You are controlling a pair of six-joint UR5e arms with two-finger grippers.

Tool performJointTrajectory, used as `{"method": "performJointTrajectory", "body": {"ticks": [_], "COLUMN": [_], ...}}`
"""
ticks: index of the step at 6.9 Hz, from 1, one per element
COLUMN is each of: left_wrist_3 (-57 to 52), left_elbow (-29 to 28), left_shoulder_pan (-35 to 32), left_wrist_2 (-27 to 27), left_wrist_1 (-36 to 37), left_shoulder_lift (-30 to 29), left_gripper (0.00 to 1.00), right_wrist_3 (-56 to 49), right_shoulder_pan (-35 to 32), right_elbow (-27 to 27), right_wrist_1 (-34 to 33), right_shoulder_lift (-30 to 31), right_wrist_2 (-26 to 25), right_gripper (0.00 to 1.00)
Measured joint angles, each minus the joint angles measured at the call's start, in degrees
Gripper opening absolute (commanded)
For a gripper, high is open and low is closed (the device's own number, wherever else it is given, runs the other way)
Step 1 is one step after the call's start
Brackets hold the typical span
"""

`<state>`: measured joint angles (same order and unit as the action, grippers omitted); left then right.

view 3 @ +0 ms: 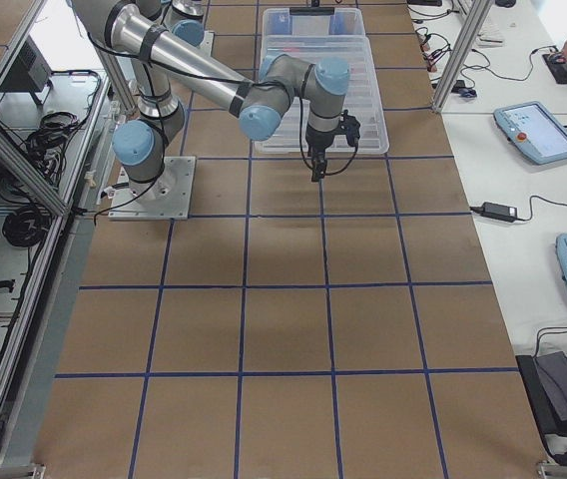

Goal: Place red block in blue tray from box

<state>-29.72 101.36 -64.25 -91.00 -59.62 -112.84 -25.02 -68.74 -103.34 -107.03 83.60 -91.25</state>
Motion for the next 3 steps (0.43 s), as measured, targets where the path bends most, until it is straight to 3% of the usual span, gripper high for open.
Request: {"method": "performJointTrajectory", "body": {"ticks": [3], "left_wrist_3": [2.60], "left_elbow": [-8.69], "left_shoulder_pan": [-3.59], "left_wrist_2": [-0.79], "left_wrist_1": [-15.24], "left_shoulder_lift": [5.36], "left_gripper": [1.00], "right_wrist_3": [4.88], "right_shoulder_pan": [-5.24], "right_elbow": [0.06], "right_wrist_1": [-0.43], "right_shoulder_lift": [-0.06], "right_wrist_2": [0.44], "right_gripper": [1.00]}}
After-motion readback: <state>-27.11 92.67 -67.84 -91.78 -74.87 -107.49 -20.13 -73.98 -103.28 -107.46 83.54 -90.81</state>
